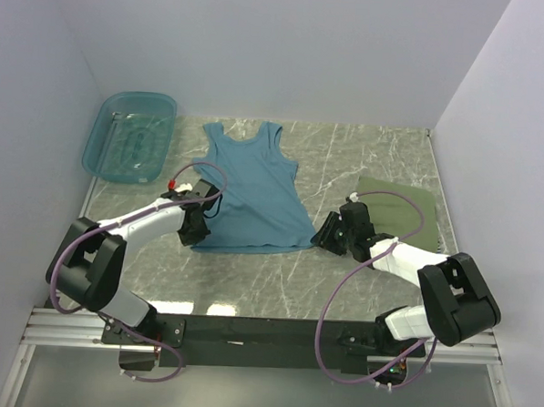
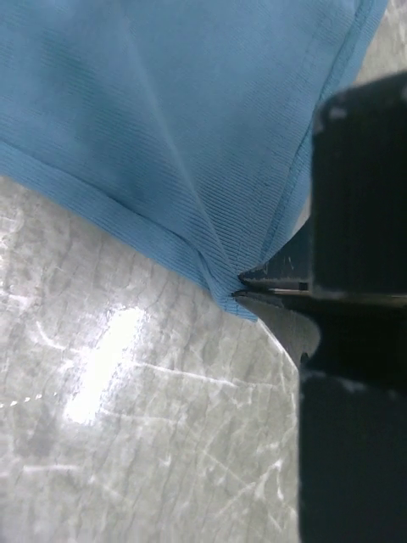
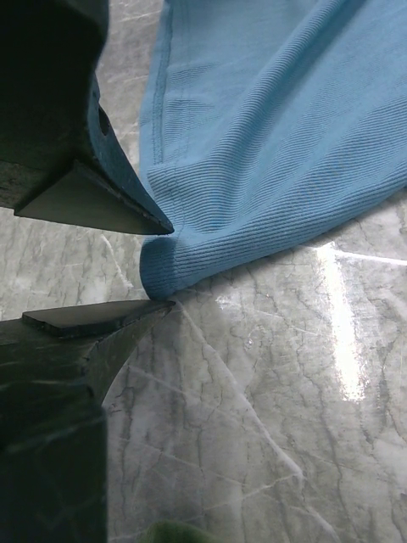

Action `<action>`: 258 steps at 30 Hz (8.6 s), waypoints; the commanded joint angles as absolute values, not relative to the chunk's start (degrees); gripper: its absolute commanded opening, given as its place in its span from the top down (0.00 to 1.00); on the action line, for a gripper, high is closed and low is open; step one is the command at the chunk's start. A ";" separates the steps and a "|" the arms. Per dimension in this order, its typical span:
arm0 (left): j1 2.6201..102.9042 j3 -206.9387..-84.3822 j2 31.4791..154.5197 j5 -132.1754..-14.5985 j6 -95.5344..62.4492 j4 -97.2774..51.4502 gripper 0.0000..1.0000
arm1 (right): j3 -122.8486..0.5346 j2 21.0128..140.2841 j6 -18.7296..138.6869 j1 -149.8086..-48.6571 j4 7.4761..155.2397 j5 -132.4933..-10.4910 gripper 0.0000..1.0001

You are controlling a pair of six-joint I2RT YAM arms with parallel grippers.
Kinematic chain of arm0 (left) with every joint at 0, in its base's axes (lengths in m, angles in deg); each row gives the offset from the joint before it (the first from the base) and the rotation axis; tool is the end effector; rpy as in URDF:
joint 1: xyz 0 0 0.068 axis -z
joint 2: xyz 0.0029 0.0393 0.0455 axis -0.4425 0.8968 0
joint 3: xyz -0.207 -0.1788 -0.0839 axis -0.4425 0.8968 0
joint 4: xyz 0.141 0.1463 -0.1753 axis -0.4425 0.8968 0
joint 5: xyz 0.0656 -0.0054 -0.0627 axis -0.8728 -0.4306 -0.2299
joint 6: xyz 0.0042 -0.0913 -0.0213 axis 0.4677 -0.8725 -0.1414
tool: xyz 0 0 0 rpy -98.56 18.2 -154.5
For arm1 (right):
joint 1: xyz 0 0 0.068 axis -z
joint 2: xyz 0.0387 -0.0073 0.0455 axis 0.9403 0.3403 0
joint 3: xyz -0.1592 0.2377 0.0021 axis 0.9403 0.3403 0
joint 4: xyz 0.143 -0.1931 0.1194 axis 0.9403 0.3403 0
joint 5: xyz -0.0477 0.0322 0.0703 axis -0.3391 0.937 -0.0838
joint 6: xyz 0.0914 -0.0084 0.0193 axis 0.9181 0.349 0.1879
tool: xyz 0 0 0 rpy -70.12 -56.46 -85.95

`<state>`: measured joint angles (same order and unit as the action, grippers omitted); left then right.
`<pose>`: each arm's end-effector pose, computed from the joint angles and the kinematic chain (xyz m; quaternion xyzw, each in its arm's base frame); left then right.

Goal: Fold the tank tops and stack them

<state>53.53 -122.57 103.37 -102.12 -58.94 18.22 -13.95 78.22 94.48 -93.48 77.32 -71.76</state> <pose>0.2586 -0.0998 0.1392 -0.2470 0.9450 0.0543 0.2076 0.2536 0.1214 0.1151 0.1213 0.9202 0.2470 0.2785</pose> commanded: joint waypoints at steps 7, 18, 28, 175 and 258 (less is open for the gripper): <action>52.63 -123.33 93.36 -107.13 -63.40 23.22 0.99 | -11.37 77.09 95.09 -93.75 81.11 -74.03 0.50; 48.06 -120.34 87.47 -104.06 -65.34 22.35 0.99 | -9.08 76.47 97.55 -96.20 80.85 -75.96 0.51; 46.92 -118.67 85.36 -102.04 -63.94 20.59 0.99 | -11.01 84.10 100.80 -101.48 80.85 -81.06 0.63; 23.98 -140.20 80.26 -69.61 -45.04 8.81 0.53 | -95.64 132.54 113.46 -142.79 119.08 -101.28 0.60; 37.59 -156.90 126.14 -97.91 -47.24 13.55 0.99 | -60.25 105.67 111.87 -141.12 89.47 -75.18 1.00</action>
